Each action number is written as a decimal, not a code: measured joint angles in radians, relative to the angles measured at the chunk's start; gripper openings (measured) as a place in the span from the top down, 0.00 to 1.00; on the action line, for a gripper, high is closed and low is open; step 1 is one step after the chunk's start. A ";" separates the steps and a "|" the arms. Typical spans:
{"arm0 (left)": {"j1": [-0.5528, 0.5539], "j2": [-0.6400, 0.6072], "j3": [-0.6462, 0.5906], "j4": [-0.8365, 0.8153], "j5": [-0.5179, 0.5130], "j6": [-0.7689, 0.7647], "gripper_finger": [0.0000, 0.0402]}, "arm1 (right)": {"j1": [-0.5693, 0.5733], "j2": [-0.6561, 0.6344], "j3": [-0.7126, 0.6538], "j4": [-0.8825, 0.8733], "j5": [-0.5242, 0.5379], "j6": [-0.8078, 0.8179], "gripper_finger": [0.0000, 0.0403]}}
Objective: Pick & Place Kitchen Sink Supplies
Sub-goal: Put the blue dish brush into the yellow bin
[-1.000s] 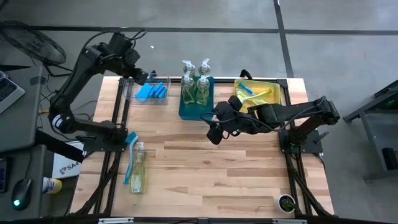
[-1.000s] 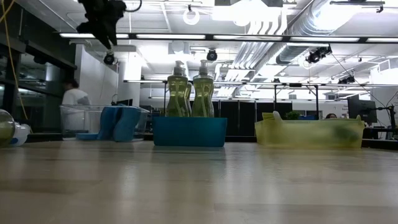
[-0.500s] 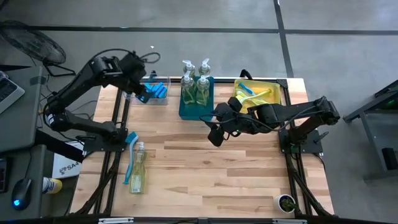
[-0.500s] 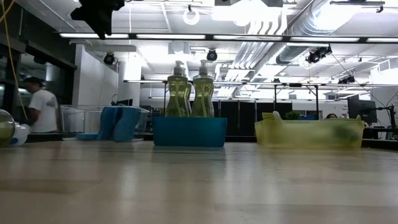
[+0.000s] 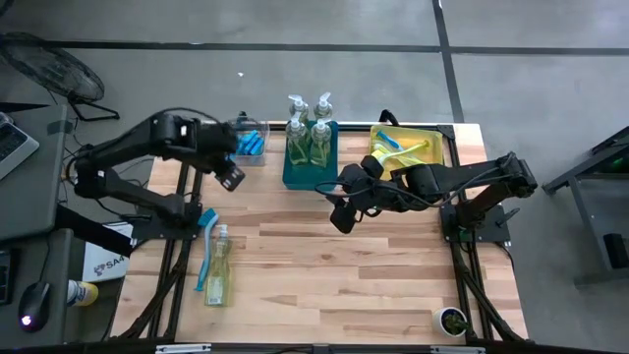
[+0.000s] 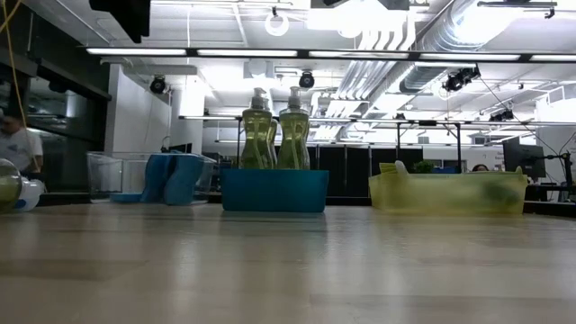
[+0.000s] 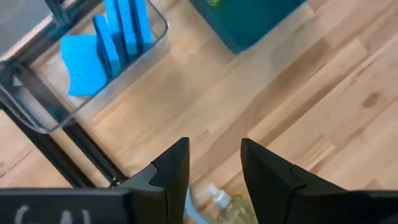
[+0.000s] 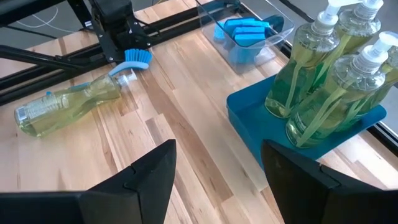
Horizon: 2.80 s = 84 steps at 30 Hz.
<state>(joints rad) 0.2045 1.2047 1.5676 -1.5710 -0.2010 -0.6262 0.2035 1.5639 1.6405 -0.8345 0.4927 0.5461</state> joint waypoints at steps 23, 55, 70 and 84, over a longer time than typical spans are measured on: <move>-0.534 -0.284 -0.680 0.192 0.025 -0.963 0.65 | 0.000 0.000 0.000 -0.001 0.002 -0.004 0.43; -1.020 0.072 -0.854 0.406 0.192 -1.639 0.65 | 0.000 0.000 0.000 -0.008 0.013 0.034 0.43; -1.016 0.232 -0.936 0.646 0.201 -1.656 0.65 | 0.000 0.000 0.000 -0.008 -0.008 0.034 0.43; -1.017 0.237 -0.922 0.668 0.178 -1.577 0.88 | 0.000 0.000 0.000 -0.008 -0.032 0.057 0.43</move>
<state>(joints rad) -0.8120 1.4413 0.6453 -0.9029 -0.0234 -2.2028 0.2039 1.5639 1.6405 -0.8425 0.4606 0.6029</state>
